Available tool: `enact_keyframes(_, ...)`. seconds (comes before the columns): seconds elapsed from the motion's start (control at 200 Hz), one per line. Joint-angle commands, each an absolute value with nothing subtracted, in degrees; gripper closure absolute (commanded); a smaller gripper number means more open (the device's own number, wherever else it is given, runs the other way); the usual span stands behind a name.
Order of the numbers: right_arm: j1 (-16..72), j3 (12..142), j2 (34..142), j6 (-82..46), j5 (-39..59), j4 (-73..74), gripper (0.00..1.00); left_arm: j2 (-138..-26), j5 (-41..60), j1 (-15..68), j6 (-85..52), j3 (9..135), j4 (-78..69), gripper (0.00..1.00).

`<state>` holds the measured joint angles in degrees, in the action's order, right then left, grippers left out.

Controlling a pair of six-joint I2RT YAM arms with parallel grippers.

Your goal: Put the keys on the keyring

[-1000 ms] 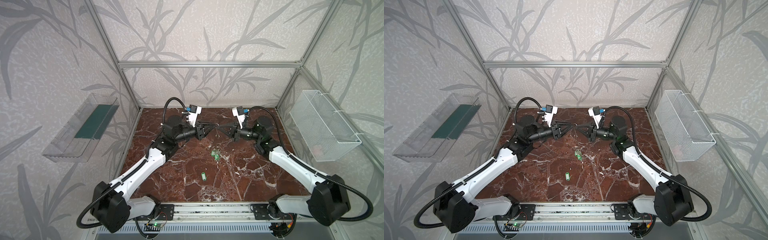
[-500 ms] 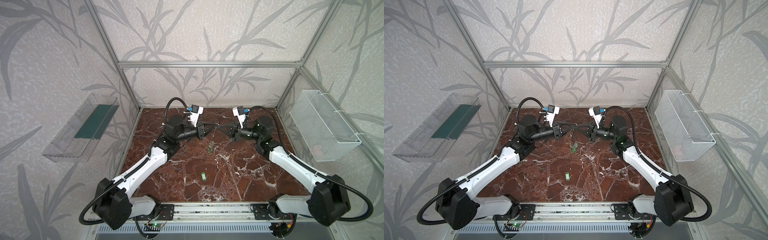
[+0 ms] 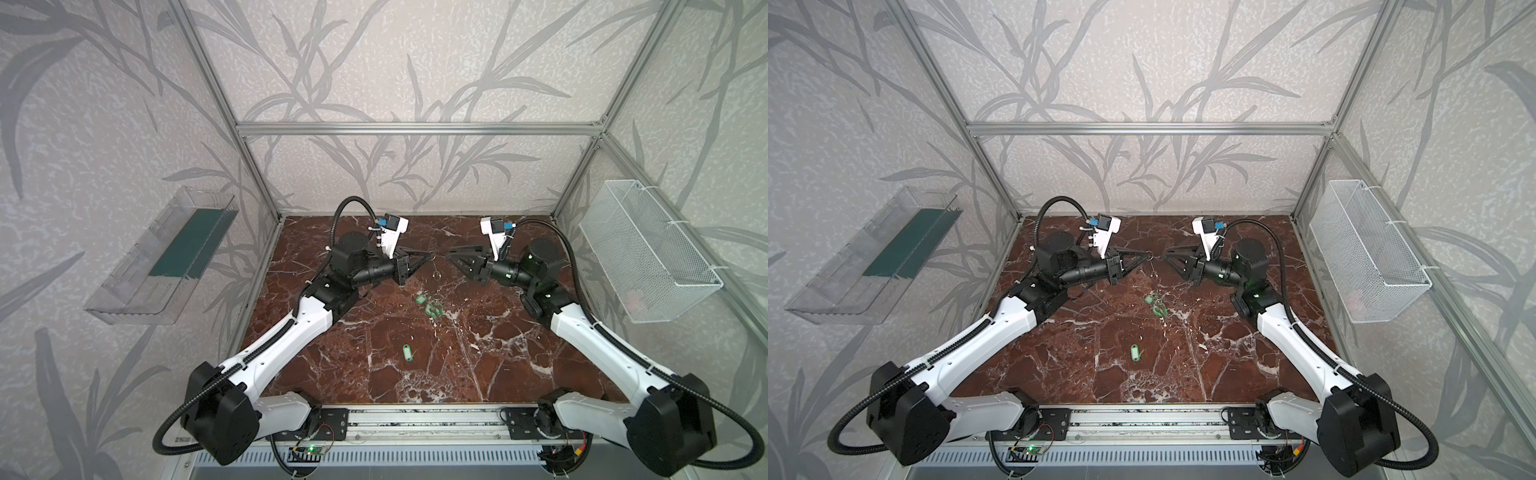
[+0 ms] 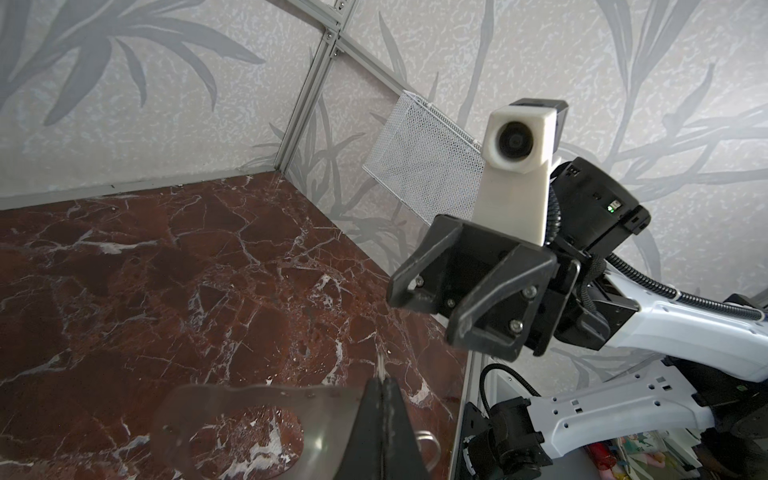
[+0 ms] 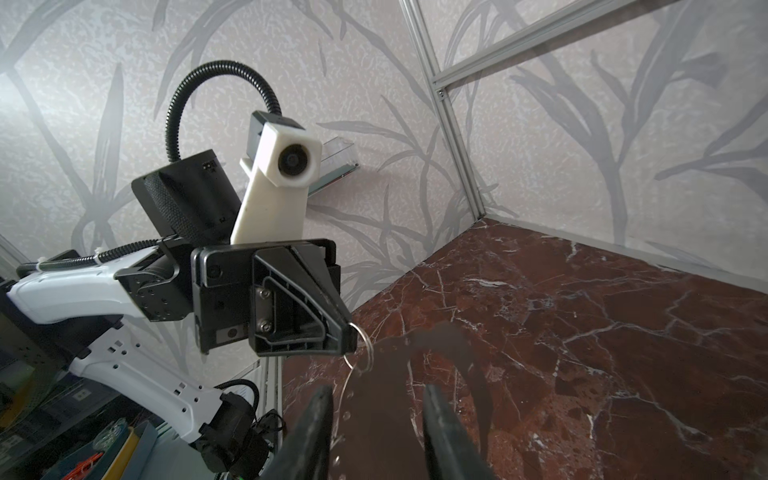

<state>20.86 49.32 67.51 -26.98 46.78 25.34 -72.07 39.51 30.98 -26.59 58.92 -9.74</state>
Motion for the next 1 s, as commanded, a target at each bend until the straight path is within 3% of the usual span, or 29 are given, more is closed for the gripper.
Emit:
enact_keyframes(0.0, 20.65, 49.49, 65.66, -26.22, 45.68, 23.17, 0.63, -70.31, 39.25, 31.28, -22.61, 61.91, -7.19, 1.0)
enact_keyframes(0.74, 24.55, 53.61, 71.31, -24.4, 54.09, 21.0, 0.65, -72.48, 42.1, 32.04, -12.33, 70.9, 13.93, 1.0)
enact_keyframes(0.995, 25.39, 54.37, 73.82, -25.57, 57.08, 23.06, 0.71, -71.96, 43.52, 32.15, -12.57, 70.9, 14.02, 1.0)
